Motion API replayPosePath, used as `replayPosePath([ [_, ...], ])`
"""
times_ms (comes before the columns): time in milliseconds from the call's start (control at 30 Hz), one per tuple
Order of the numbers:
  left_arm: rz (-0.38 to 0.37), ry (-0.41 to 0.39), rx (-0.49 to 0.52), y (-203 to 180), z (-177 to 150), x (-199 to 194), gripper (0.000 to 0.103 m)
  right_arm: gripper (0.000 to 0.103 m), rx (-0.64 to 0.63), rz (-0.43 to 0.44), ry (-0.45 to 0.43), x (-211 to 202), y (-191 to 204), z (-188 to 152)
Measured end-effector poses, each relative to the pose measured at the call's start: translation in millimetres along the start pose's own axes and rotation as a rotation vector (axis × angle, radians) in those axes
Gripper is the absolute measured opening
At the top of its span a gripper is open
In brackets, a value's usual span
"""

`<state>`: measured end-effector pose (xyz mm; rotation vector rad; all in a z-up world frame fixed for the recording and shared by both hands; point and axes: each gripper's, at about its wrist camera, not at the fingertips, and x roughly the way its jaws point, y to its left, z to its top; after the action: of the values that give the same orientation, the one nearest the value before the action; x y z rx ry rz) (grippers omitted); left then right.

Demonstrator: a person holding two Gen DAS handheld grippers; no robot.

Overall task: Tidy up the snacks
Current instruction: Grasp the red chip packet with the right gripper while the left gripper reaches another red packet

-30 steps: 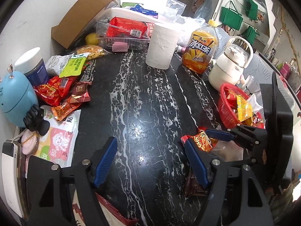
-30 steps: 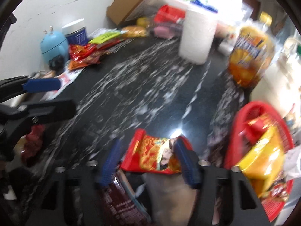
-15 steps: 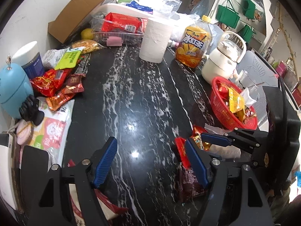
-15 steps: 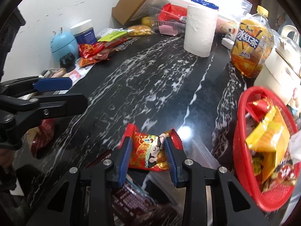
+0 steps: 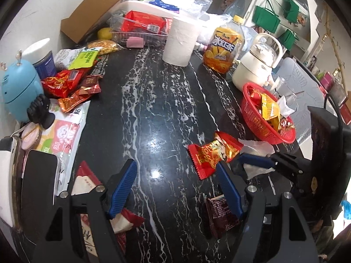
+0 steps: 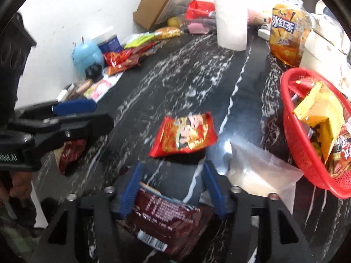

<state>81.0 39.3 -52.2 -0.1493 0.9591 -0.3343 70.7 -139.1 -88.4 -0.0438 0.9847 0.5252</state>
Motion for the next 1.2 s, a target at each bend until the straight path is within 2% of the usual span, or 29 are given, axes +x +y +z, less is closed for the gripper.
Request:
replayPosePath([
  [100,0.004,-0.004,-0.021,5.0,0.3,-0.9,0.073,0.077,0.003,-0.018,-0.040,-2.0,0.4,6.8],
  [200,-0.003,0.001,-0.048,11.1,0.2,0.8,0.073,0.084,-0.002,-0.026,-0.033,6.4,-0.2,14.6],
  [367,-0.003,-0.011,-0.071,18.0,1.7,0.1,0.073,0.084,-0.024,-0.074,-0.015,25.1,0.4,23.7],
  [467,0.010,-0.011,-0.067,19.6,2.4,-0.1,0.073,0.084,-0.041,-0.065,-0.023,29.8,1.6,26.1],
  [533,0.008,-0.005,-0.068,20.9,2.4,0.0,0.073,0.082,-0.030,-0.021,-0.010,34.1,1.6,25.9],
  [567,0.010,-0.004,-0.069,21.5,2.5,0.1,0.073,0.075,-0.029,-0.011,-0.001,37.2,2.1,25.0],
  [600,0.015,-0.004,-0.068,21.5,2.4,-0.2,0.073,0.066,-0.037,-0.024,0.004,39.2,3.4,23.4],
  [633,0.027,-0.004,-0.062,21.1,2.3,-0.1,0.073,0.061,-0.057,-0.053,-0.011,38.8,5.9,22.4],
  [667,0.036,-0.004,-0.054,20.5,2.1,0.1,0.073,0.048,-0.074,-0.073,-0.009,39.4,7.7,21.4],
  [700,0.042,-0.004,-0.049,19.9,1.8,0.2,0.073,0.045,-0.085,-0.079,-0.011,39.1,8.7,20.9],
  [800,0.031,0.001,-0.051,19.5,1.4,0.2,0.073,0.039,-0.077,-0.056,-0.013,36.8,6.4,19.9],
  [1133,0.002,-0.002,-0.014,-0.4,1.2,-4.1,0.073,0.036,-0.046,-0.012,-0.085,5.0,4.4,10.7],
  [1200,-0.006,-0.004,-0.007,-4.7,1.4,-5.4,0.073,0.031,-0.029,-0.004,-0.097,-2.7,2.3,8.4],
])
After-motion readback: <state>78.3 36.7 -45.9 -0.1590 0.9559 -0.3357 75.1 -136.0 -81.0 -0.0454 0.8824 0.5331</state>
